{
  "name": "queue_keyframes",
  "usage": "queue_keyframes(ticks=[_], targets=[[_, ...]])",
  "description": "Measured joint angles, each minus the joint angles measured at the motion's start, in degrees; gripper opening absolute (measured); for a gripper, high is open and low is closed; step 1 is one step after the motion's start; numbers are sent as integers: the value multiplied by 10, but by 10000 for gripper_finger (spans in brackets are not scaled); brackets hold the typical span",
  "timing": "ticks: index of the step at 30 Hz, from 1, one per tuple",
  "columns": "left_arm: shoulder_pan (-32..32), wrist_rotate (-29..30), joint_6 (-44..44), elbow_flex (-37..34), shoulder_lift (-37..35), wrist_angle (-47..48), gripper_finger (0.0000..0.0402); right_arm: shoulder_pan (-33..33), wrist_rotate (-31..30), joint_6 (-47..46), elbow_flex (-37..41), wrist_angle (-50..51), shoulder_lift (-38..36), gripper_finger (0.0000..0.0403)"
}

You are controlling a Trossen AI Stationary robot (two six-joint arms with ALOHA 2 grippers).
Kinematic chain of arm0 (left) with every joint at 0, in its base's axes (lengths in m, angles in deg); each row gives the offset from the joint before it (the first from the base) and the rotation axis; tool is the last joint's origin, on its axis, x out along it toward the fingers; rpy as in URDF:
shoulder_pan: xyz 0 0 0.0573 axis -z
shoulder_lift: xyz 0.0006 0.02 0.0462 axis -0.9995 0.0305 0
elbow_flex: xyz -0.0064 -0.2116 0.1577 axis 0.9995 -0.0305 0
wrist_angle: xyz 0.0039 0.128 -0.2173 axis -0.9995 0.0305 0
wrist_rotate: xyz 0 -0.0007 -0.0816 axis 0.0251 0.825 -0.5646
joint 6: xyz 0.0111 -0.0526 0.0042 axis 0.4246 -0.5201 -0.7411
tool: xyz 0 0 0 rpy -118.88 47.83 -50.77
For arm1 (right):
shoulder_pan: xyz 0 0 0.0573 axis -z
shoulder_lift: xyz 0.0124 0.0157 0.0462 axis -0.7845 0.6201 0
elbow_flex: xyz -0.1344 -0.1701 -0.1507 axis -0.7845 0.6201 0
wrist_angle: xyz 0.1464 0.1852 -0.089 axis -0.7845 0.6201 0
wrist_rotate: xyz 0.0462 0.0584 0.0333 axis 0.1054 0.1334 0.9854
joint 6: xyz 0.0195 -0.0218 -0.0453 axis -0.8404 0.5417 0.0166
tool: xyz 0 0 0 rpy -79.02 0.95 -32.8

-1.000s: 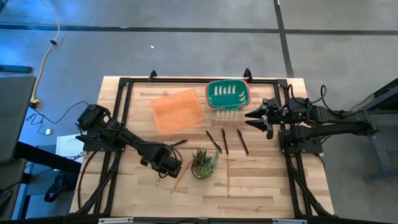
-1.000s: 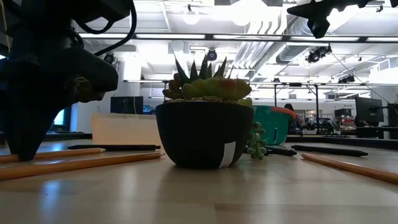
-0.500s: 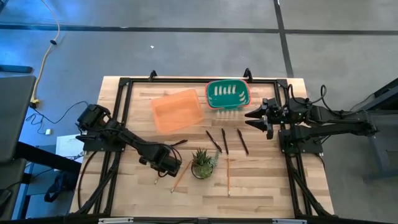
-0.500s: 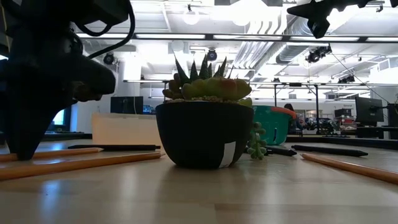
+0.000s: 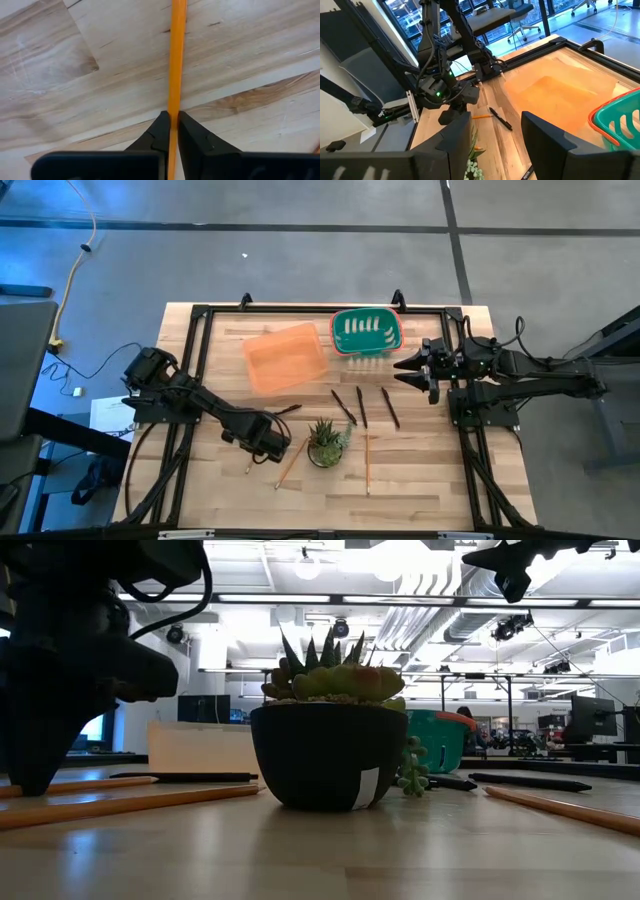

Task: Sort pens & pencils
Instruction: Put the orange pencil into the orange bin

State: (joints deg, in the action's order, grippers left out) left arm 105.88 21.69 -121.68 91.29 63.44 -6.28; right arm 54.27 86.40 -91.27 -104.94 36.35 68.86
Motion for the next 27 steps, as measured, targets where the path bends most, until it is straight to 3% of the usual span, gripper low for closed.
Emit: queue_keyframes(ticks=[27], targets=[[0, 12, 22, 22, 2, 15, 1, 0, 0, 0, 0, 1, 0, 165]])
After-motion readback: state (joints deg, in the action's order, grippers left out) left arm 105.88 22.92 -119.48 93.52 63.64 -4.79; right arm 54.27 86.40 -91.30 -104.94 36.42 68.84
